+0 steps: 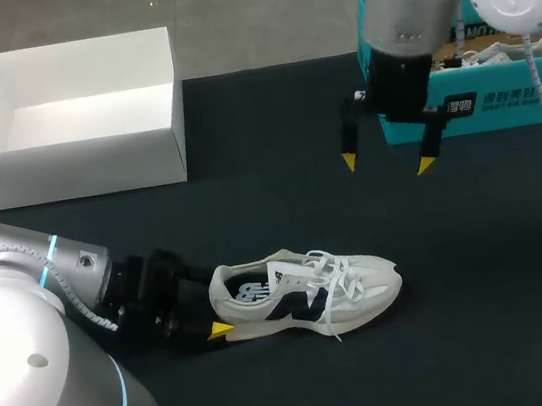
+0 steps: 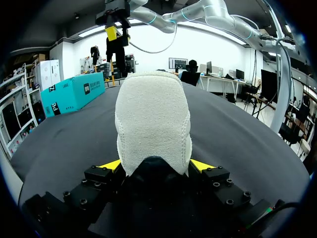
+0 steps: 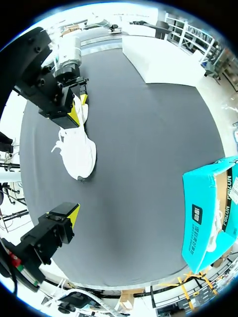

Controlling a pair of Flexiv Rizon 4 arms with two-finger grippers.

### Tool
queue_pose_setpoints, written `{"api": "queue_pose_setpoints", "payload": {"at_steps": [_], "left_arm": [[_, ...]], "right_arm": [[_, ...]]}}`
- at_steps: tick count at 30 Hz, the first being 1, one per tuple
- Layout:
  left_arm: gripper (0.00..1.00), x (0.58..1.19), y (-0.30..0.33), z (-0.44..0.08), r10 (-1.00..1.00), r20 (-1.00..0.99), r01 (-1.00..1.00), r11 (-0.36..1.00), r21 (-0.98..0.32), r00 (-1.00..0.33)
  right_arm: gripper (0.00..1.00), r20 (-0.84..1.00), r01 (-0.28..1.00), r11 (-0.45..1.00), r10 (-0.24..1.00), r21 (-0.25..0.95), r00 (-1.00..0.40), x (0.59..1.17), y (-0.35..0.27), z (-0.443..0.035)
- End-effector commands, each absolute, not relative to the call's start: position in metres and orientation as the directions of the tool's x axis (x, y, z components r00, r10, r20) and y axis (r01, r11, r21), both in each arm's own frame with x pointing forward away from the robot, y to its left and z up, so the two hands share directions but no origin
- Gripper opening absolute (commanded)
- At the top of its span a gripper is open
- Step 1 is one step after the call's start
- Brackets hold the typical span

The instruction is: Take the shoe out of the shoebox, open the shoe tongue, remove and reinsert the insole, then place the shoe into the shoebox

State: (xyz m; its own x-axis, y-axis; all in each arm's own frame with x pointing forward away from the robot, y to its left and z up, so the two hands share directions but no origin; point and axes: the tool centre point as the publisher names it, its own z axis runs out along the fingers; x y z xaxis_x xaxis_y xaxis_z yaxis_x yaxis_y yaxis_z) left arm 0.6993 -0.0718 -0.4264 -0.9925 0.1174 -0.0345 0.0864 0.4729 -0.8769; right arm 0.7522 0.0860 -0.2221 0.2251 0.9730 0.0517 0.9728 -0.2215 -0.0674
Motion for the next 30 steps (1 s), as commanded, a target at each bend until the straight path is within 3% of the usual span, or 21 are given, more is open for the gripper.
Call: {"api": "queue_pose_setpoints", "payload": {"at_steps": [1,11,30], "left_arm": [[0.0,0.694,-0.076,-0.436,0.117,-0.034,0.086,0.476,-0.875,-0.993],[0.0,0.694,-0.076,-0.436,0.117,-0.034,0.086,0.476,-0.875,-0.993],[0.0,0.694,-0.076,-0.436,0.117,-0.034,0.086,0.476,-0.875,-0.993]], "right_arm": [[1.0,0.049,0.974,-0.225,0.973,-0.021,0.226,0.732,0.111,-0.228],[1.0,0.142,0.97,-0.217,0.962,-0.105,0.231,0.697,0.156,-0.253],[1.0,0.142,0.97,-0.217,0.962,-0.105,0.231,0.697,0.156,-0.253]]}}
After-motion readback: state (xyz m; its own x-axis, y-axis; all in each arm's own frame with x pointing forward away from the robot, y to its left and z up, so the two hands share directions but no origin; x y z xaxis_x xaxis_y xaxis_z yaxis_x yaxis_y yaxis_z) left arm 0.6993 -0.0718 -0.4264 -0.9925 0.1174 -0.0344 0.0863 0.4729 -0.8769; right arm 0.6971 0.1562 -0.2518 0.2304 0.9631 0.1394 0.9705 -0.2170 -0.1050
